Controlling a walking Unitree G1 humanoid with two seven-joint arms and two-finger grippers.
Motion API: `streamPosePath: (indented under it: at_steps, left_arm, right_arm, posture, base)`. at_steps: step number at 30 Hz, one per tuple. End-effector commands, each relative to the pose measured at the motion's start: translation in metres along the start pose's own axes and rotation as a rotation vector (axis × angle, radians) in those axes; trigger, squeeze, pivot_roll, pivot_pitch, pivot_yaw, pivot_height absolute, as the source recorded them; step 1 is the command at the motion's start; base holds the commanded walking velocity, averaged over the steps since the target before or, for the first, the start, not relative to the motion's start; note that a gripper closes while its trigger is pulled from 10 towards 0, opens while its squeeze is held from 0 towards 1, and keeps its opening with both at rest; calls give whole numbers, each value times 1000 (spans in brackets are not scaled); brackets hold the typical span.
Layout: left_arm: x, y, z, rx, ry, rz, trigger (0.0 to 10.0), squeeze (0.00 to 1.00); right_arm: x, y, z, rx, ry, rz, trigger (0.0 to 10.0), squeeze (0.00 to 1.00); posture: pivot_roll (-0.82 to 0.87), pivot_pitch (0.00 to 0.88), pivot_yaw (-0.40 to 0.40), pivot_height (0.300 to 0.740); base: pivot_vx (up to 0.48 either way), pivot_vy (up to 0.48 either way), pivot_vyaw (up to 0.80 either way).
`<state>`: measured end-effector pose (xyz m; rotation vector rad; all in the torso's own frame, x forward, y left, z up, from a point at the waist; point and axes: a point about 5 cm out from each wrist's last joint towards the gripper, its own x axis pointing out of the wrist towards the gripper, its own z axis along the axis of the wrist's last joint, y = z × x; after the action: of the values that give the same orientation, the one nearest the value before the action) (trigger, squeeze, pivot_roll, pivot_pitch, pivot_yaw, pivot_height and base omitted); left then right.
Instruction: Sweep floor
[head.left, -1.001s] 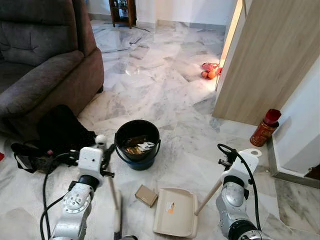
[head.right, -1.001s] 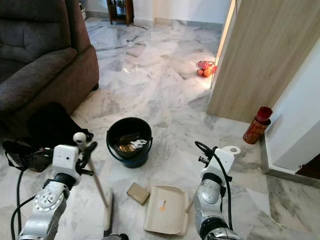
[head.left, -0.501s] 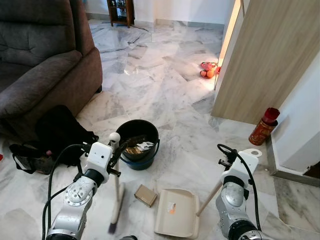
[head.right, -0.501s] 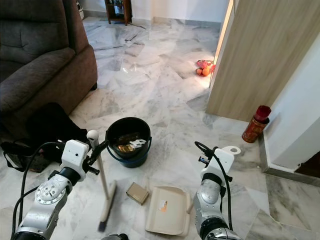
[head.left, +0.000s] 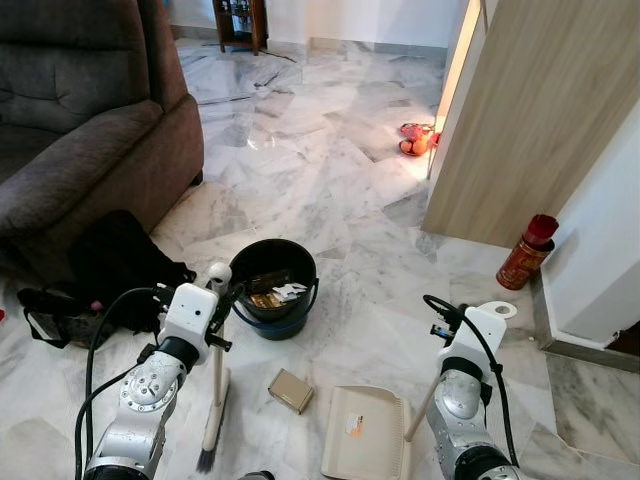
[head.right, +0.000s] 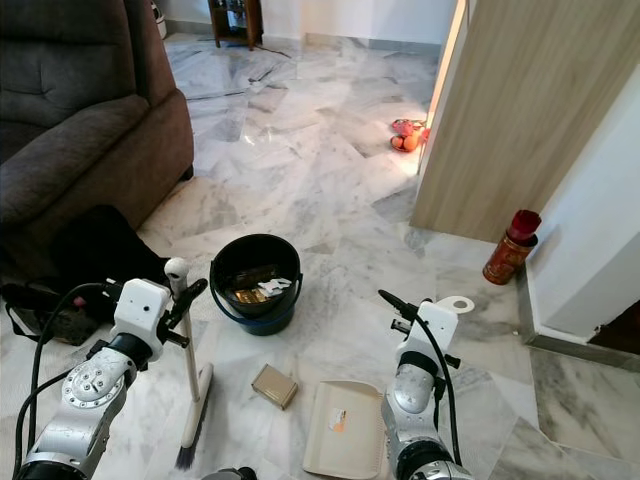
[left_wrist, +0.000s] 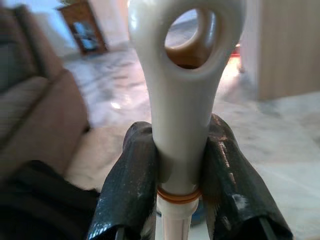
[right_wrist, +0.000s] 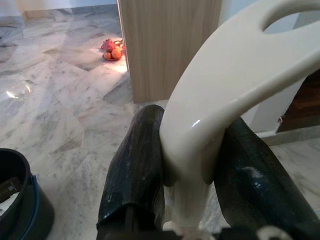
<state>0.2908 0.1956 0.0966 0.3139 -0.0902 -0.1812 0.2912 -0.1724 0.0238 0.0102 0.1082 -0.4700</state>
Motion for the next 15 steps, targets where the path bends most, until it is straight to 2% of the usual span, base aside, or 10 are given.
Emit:
streamPosePath:
  at_steps: [1,5,9,12,13,15]
  left_arm:
    - [5,15,10,89,-55,58,10000,0]
    - [11,17,17,86,-100,77,10000,0]
    - [15,12,18,62,-115,57,10000,0]
    - [20,4,20,-36,-132,36,10000,0]
    - [23,0,21,-101,-137,27,10000,0]
    - [24,-1,22,-126,-138,22,10000,0]
  right_arm:
    - [-3,2,-3,16,11,3,10000,0]
    - [-3,2,-2,14,7,4,10000,0]
    - [-2,2,-2,16,7,7,10000,0]
    - [-2,2,-1,17,3,13,10000,0]
    - [-2,1,-1,17,1,14,10000,0]
    - [-2,1,-1,17,0,14,10000,0]
  posture:
    - [187,96,6,740]
    - [182,98,2,740]
    - [180,98,0,740]
    - [169,100,-5,740]
    - [166,100,-7,740]
    - [166,100,-7,740]
  base:
    - [0,0,0]
    - [0,0,0]
    - [0,0,0]
    - [0,0,0]
    - [0,0,0]
    - [0,0,0]
